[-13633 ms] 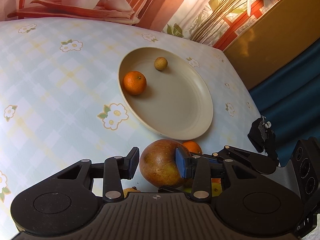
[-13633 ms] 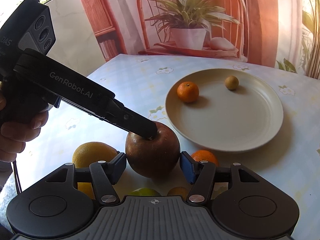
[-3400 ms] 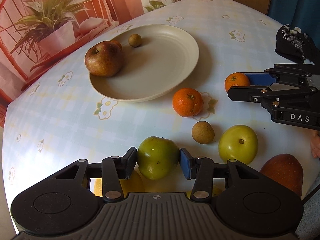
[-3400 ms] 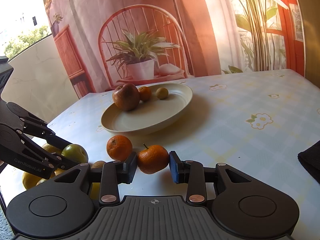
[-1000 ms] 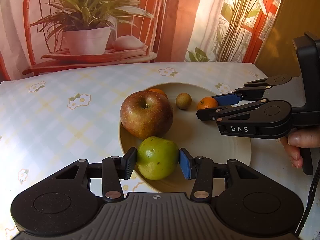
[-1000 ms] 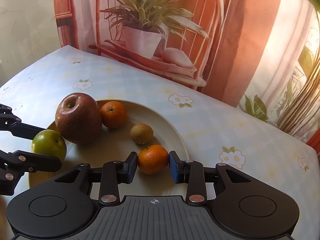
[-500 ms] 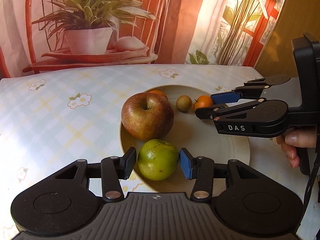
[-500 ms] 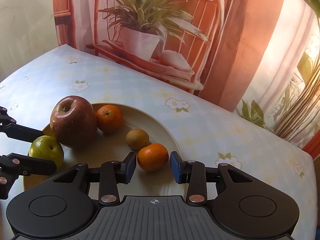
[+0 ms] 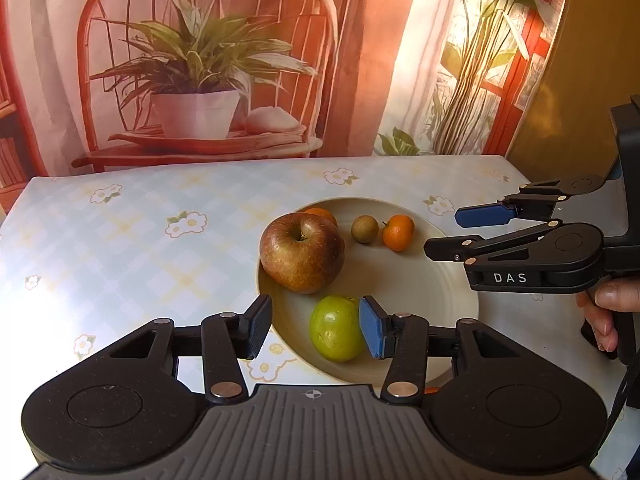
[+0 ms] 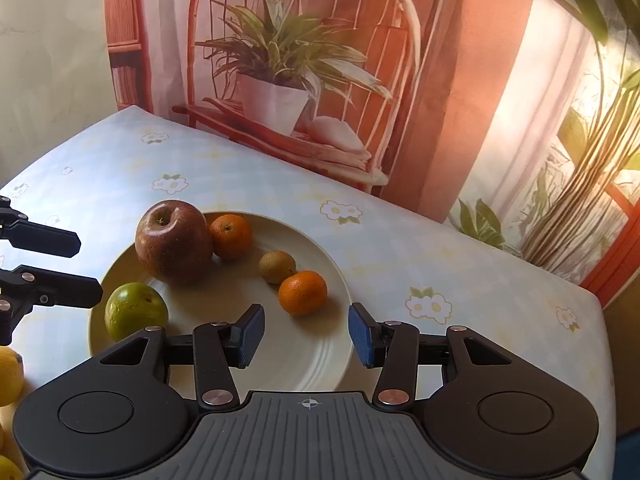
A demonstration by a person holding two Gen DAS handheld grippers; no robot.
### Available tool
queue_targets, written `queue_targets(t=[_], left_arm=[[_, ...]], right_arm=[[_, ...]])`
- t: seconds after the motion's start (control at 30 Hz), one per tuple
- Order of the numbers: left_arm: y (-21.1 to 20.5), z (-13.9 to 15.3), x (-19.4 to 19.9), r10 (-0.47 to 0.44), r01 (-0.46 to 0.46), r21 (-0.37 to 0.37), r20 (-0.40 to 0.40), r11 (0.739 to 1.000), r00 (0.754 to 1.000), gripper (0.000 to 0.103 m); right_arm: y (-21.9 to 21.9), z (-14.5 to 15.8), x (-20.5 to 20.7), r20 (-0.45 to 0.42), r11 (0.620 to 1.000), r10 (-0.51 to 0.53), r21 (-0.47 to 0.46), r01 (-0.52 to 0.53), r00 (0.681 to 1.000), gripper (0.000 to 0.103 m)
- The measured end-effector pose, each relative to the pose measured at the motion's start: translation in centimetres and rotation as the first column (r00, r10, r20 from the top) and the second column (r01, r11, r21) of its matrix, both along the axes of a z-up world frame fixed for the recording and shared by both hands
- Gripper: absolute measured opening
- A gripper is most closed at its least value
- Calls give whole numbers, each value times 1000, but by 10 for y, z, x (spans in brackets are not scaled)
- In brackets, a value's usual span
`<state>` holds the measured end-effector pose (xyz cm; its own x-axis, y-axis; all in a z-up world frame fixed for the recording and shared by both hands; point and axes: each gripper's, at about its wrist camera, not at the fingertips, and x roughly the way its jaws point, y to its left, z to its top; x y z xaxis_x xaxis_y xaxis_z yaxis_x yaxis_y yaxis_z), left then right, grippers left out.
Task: Organize fruits
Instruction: 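Open both grippers to release the green apple and mandarin on the plate, then pull both tools back from the plate toward the large red apple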
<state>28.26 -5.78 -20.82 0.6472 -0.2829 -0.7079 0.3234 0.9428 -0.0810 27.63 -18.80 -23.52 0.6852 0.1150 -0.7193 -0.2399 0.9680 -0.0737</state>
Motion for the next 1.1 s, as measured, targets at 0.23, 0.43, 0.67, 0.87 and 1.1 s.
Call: queue_targets(t=[0.23,0.43,0.67,0.87,1.1], left_arm=[[8,12,-21,14,-14,16,27,1000,1000,53],[17,20,-44,14,-17,49,47,999,999,54],[30,25,-73,3,-8,78,72,997,997,55],[45,26,-94,19,-22,39,71,999,997,55],[55,20,-114,49,-50,18,64,999,997,55]], right_arm=[[2,12,-31,1,999,-23,42,23,1000,43],[8,14,-57,-4,997,-48,65,48,999,43],[13,11,-87,-3,988,-77,136,77,997,43],[20,9,-112,-3,980,-84,183,83,996,43],[24,2,-138,-13,972,-99,213,100,995,43]])
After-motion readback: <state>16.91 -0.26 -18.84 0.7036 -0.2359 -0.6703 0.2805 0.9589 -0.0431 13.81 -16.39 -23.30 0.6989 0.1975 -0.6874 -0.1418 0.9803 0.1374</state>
